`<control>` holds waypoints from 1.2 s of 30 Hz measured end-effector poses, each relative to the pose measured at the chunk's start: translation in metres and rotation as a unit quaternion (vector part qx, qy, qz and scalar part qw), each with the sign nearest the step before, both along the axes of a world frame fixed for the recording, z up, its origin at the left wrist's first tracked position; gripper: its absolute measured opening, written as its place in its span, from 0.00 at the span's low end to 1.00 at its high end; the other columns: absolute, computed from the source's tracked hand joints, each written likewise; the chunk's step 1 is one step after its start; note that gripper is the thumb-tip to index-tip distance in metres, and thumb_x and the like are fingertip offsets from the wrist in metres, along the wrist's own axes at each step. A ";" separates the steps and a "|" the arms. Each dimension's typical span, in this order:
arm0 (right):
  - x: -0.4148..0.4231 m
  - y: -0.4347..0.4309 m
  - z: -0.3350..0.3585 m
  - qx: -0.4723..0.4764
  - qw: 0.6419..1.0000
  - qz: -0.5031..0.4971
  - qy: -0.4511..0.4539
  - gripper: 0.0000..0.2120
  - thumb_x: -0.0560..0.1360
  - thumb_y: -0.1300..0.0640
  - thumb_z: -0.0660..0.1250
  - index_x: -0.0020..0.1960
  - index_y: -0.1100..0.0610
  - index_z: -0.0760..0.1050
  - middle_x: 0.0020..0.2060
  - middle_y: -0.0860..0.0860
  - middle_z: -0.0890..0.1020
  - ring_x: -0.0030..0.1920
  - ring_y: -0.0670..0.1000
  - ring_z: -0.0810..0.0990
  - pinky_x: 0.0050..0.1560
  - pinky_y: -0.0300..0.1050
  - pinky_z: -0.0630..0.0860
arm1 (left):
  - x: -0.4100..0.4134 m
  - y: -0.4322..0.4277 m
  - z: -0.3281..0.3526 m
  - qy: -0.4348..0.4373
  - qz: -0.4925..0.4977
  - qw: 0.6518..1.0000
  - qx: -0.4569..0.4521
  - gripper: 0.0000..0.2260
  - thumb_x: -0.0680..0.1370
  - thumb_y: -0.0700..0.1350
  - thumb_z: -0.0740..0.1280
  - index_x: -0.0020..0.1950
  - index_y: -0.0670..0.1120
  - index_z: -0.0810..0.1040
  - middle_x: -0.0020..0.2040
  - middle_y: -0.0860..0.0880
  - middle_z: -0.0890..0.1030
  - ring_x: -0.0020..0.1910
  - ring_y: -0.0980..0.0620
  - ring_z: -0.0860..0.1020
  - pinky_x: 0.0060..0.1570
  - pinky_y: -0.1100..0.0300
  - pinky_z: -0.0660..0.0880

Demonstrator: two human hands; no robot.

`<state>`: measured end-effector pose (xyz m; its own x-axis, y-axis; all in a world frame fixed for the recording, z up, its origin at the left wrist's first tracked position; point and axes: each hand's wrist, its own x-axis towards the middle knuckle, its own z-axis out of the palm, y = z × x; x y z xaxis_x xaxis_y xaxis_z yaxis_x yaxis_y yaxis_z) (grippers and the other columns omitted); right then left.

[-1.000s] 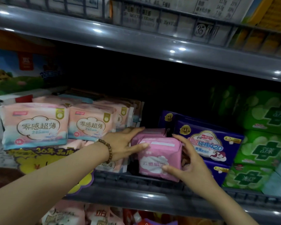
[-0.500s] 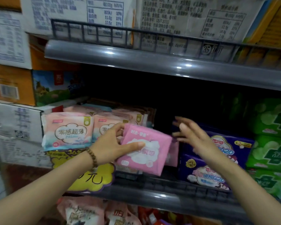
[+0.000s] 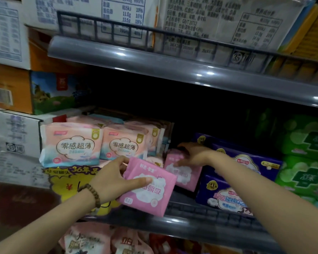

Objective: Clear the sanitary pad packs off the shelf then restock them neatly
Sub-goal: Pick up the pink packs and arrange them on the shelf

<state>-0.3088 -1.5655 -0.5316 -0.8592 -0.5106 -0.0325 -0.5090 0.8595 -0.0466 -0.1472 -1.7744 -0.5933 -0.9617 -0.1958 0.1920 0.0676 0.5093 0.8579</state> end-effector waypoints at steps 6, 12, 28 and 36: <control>0.001 0.011 0.039 -0.177 0.982 0.043 0.050 0.28 0.74 0.46 0.69 0.70 0.54 0.67 0.61 0.51 0.77 0.57 0.50 0.77 0.54 0.38 0.75 | -0.011 -0.003 0.023 0.020 0.000 1.000 -0.020 0.30 0.56 0.70 0.74 0.51 0.57 0.74 0.46 0.57 0.82 0.45 0.63 0.79 0.43 0.64 0.77; -0.013 0.012 0.034 -0.383 0.923 0.043 0.019 0.18 0.76 0.51 0.67 0.63 0.58 0.73 0.52 0.50 0.80 0.49 0.47 0.80 0.39 0.27 0.72 | -0.009 0.000 0.066 0.106 -0.003 0.994 -0.024 0.28 0.57 0.63 0.75 0.53 0.56 0.73 0.43 0.56 0.83 0.38 0.61 0.82 0.36 0.64 0.80; -0.047 0.008 0.047 -0.146 0.986 0.078 -0.033 0.40 0.76 0.56 0.69 0.77 0.57 0.46 0.65 0.44 0.63 0.65 0.43 0.63 0.54 0.24 0.56 | -0.079 -0.023 0.070 0.057 0.098 0.992 -0.062 0.49 0.55 0.72 0.72 0.71 0.51 0.67 0.65 0.51 0.75 0.59 0.51 0.76 0.55 0.62 0.71; -0.050 -0.003 0.035 -0.137 0.986 0.070 -0.060 0.38 0.72 0.54 0.74 0.74 0.53 0.56 0.63 0.46 0.72 0.62 0.47 0.72 0.59 0.35 0.67 | -0.080 -0.030 0.066 0.055 0.076 0.996 -0.007 0.39 0.53 0.70 0.74 0.60 0.56 0.70 0.53 0.53 0.80 0.46 0.53 0.81 0.51 0.55 0.78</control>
<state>-0.3589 -1.5686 -0.4969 -0.7776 -0.6283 0.0264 -0.5990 0.7273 -0.3349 -0.2272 -1.8047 -0.5268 -0.8943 -0.3330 0.2990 0.0830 0.5331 0.8420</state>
